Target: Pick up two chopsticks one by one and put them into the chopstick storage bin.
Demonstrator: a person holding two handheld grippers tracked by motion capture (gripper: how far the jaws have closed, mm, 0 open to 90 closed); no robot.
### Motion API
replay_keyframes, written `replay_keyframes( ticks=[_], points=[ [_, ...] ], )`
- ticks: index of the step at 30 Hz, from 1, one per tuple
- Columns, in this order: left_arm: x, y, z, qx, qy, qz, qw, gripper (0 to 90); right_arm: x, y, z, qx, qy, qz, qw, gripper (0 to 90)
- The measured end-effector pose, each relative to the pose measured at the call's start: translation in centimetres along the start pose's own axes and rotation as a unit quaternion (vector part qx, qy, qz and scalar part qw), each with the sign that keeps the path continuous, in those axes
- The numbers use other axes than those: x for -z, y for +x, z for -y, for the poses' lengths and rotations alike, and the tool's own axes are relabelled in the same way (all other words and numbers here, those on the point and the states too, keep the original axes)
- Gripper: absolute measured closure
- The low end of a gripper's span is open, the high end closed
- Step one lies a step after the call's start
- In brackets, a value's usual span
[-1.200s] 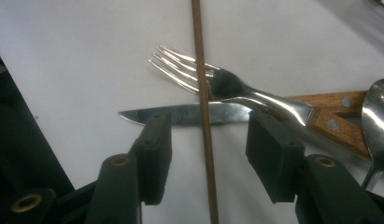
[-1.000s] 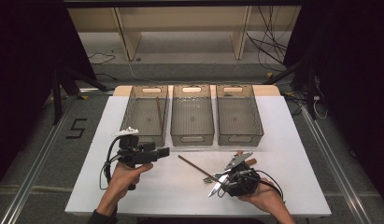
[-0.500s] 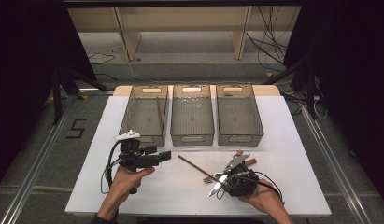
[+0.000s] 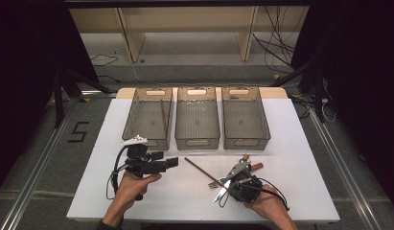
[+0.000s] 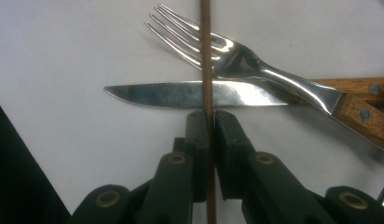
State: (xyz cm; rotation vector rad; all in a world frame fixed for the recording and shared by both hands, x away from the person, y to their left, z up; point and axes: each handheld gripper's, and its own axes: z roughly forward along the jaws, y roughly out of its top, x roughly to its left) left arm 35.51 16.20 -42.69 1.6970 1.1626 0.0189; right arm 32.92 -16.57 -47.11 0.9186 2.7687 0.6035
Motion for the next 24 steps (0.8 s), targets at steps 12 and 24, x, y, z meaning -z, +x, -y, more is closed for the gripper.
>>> replay_keyframes(
  ticks=[12, 24],
  points=[
    [-0.4, -0.3, 0.2, 0.007, 0.006, 0.004, 0.9999, 17.1, 1.1, -0.2, 0.0, 0.003, -0.032, 0.003, 0.9995, 86.5],
    [-2.8, -1.1, 1.5, 0.039, 0.026, 0.029, 0.9985, 18.6, 3.2, 0.2, -0.6, -0.002, -0.115, 0.008, 0.9934, 86.4]
  ],
)
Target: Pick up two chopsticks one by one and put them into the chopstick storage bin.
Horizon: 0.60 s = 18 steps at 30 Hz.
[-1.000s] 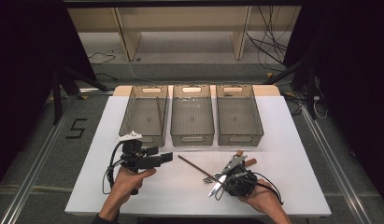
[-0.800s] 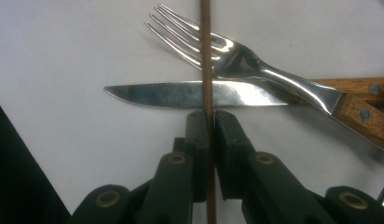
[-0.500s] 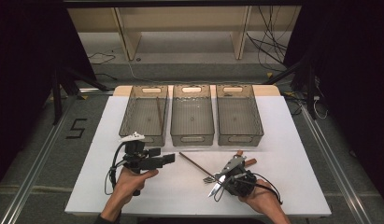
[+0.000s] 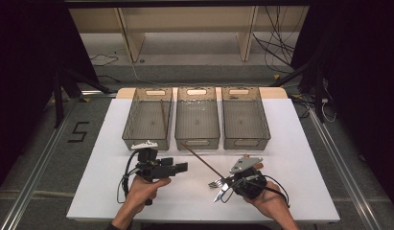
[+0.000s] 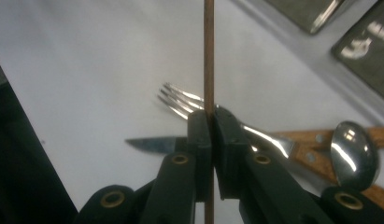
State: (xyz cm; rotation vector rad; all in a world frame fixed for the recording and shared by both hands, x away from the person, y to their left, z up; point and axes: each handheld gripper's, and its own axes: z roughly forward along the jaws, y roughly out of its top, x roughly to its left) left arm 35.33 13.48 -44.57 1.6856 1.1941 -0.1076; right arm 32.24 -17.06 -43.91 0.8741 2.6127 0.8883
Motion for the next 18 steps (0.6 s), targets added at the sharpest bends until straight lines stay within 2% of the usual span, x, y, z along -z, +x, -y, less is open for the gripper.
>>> replay_keyframes(
  ticks=[5, 8, 12, 18],
  points=[
    [-0.7, -0.4, 0.4, 0.020, -0.007, 0.023, 0.9995, 22.4, 0.5, 0.9, -0.7, 0.005, -0.046, -0.007, 0.9989, 86.4],
    [-1.0, -0.7, 0.6, 0.023, -0.012, 0.028, 0.9993, 24.0, 0.5, 1.3, -0.9, 0.007, -0.055, -0.008, 0.9984, 86.4],
    [-1.8, -1.1, 1.0, 0.035, -0.012, 0.049, 0.9982, 28.6, 0.3, 2.0, -1.3, 0.012, -0.068, -0.013, 0.9975, 86.4],
    [-2.6, -1.4, 1.5, 0.051, -0.018, 0.075, 0.9957, 40.2, 0.0, 2.5, -1.5, 0.014, -0.074, -0.022, 0.9969, 86.4]
  ],
)
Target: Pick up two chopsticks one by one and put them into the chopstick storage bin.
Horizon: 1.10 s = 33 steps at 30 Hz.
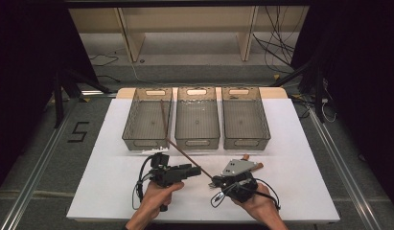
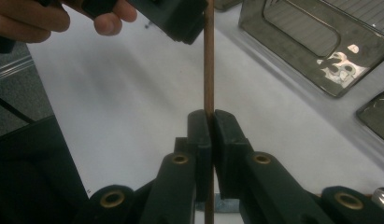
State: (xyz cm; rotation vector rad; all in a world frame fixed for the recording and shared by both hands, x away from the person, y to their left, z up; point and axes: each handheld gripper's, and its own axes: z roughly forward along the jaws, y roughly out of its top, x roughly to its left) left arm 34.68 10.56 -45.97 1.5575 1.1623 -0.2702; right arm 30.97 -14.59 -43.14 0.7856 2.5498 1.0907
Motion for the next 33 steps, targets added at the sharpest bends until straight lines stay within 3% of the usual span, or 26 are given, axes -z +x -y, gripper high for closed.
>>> replay_keyframes(
  ticks=[10, 20, 28, 31, 33],
  points=[
    [0.0, 0.3, -0.1, 0.020, -0.025, 0.017, 0.9993, 54.2, -0.2, 0.3, 0.0, -0.003, -0.008, -0.009, 0.9999, 86.3],
    [0.2, 0.6, -0.2, 0.042, -0.035, 0.036, 0.9979, 73.5, -0.4, 0.4, 0.1, -0.003, -0.017, -0.016, 0.9997, 86.3],
    [0.3, 1.0, -0.3, 0.080, -0.034, 0.087, 0.9924, 83.6, -0.5, 0.4, 0.3, -0.006, -0.023, -0.021, 0.9995, 85.6],
    [0.6, 0.7, -0.5, 0.062, -0.027, 0.080, 0.9945, 84.2, -0.5, 0.4, 0.3, -0.009, -0.026, -0.021, 0.9994, 83.1],
    [0.8, 0.6, -0.7, 0.056, -0.027, 0.077, 0.9951, 84.3, -0.3, 0.2, 0.4, -0.014, -0.030, -0.024, 0.9992, 73.0]
  ],
)
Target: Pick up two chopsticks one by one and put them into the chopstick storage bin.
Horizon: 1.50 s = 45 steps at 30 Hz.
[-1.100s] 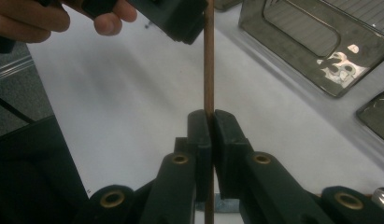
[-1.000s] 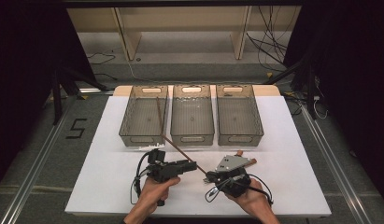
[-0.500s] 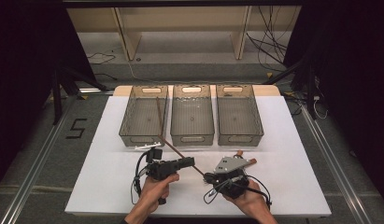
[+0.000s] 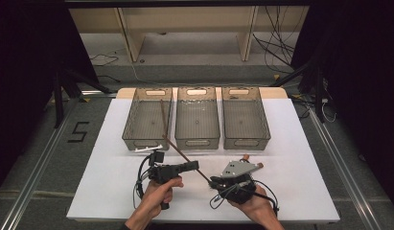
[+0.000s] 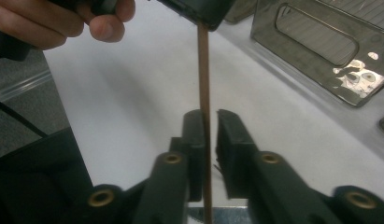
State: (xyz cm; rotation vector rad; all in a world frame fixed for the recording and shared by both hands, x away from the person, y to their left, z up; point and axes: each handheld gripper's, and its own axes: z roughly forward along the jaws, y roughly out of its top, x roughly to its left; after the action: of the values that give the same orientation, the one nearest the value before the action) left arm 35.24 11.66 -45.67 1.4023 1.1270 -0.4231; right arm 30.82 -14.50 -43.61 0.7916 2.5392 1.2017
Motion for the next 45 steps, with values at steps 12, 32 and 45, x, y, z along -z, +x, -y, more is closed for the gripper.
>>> replay_keyframes(
  ticks=[12, 32, 45],
  points=[
    [2.9, 0.1, -3.6, -0.030, 0.008, -0.027, 0.9992, 84.3, 1.4, -1.8, 0.7, -0.037, -0.018, 0.001, 0.9992, 40.8],
    [7.0, -1.0, -11.8, -0.062, 0.018, -0.084, 0.9944, 84.2, 3.2, -3.3, 2.3, -0.079, -0.032, 0.023, 0.9961, 29.6],
    [8.8, 0.0, -16.7, -0.052, 0.019, -0.118, 0.9914, 84.2, 3.4, -3.5, 3.0, -0.087, -0.032, 0.027, 0.9953, 27.5]
  ],
)
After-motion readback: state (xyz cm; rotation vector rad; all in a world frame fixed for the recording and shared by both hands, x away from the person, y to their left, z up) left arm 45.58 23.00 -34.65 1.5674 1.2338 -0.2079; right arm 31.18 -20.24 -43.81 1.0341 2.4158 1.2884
